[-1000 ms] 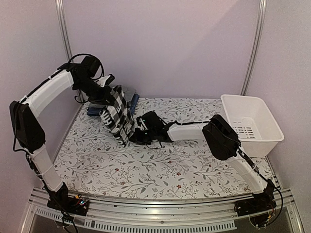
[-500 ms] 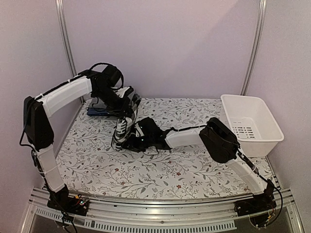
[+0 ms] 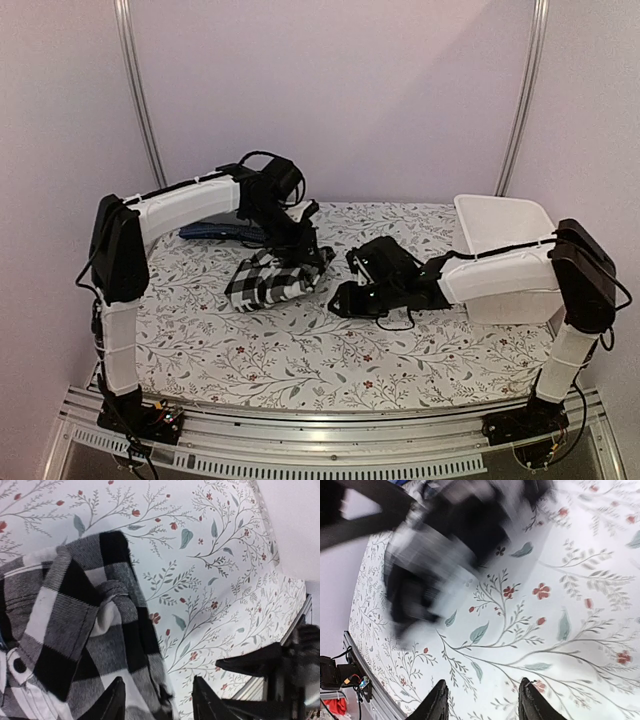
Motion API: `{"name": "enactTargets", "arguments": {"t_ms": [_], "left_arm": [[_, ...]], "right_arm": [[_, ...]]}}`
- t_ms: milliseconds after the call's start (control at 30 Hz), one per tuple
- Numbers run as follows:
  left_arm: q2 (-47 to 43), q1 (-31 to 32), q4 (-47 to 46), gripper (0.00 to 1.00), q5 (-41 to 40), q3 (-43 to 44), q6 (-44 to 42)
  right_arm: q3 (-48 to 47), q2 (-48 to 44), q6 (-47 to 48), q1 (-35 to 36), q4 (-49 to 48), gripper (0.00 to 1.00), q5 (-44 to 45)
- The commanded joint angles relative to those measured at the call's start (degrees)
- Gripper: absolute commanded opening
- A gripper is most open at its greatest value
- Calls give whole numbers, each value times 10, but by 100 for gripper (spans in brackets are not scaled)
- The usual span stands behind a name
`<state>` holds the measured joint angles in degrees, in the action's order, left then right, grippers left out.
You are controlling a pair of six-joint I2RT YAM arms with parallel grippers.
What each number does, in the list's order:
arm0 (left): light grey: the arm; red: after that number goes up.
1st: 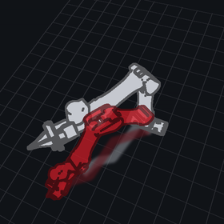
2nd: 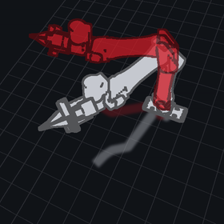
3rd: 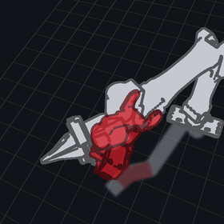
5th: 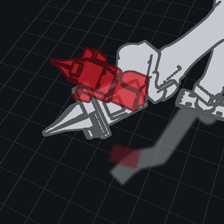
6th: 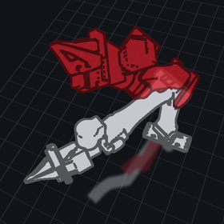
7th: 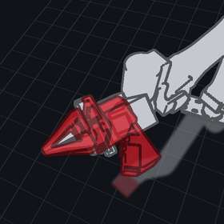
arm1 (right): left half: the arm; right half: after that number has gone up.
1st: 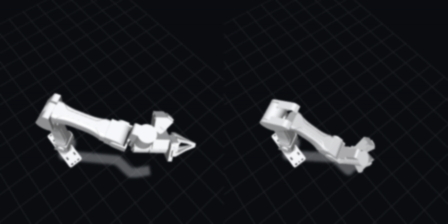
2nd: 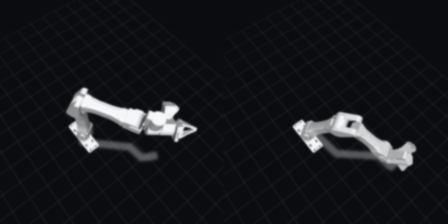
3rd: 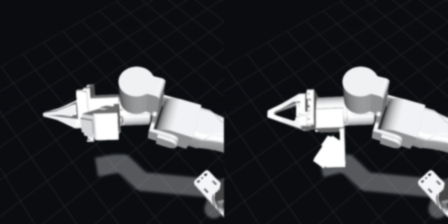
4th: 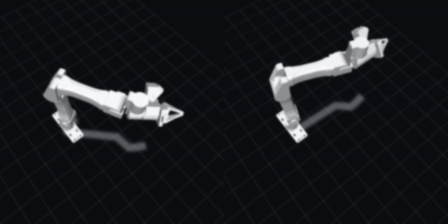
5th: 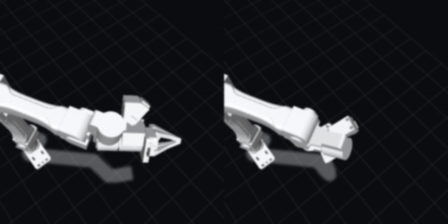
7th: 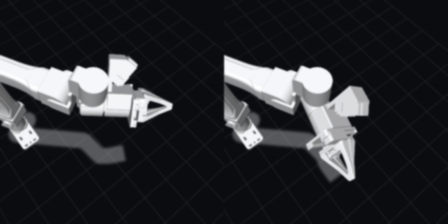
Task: Fold and stack the long sleeve shirts
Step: Turn over the square folded shirt at the center of the board, then move the square-folded shirt to the center of the board.
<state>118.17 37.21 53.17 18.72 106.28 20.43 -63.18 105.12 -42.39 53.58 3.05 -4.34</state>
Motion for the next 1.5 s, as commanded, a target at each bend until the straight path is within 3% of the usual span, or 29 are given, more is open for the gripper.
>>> {"name": "enactTargets", "arguments": {"t_ms": [0,67,167,333,567,767,933,1200,1467], "left_arm": [[75,74,-76,53,-9,69,80],[99,91,-62,64,-27,128,83],[77,84,-58,66,-64,140,86],[-48,23,-131,67,-98,-43,81],[-180,-110,-246,63,-51,-302,24],[-211,-200,-322,69,4,-417,-12],[-185,-225,-371,75,77,-442,-24],[-148,-210,-428,70,100,-491,20],[-195,-125,-433,58,68,-559,126]], "right_arm": [[62,-154,5,-25,65,51,109],[61,-178,6,-29,84,58,119],[24,-164,22,-30,101,68,118],[-54,-91,38,-30,111,74,101],[-163,42,58,-32,117,74,74],[-212,128,58,-46,116,73,32],[-235,178,63,-51,114,71,6],[-229,210,60,-54,101,61,-21],[-183,184,71,-57,107,31,-26]]}}
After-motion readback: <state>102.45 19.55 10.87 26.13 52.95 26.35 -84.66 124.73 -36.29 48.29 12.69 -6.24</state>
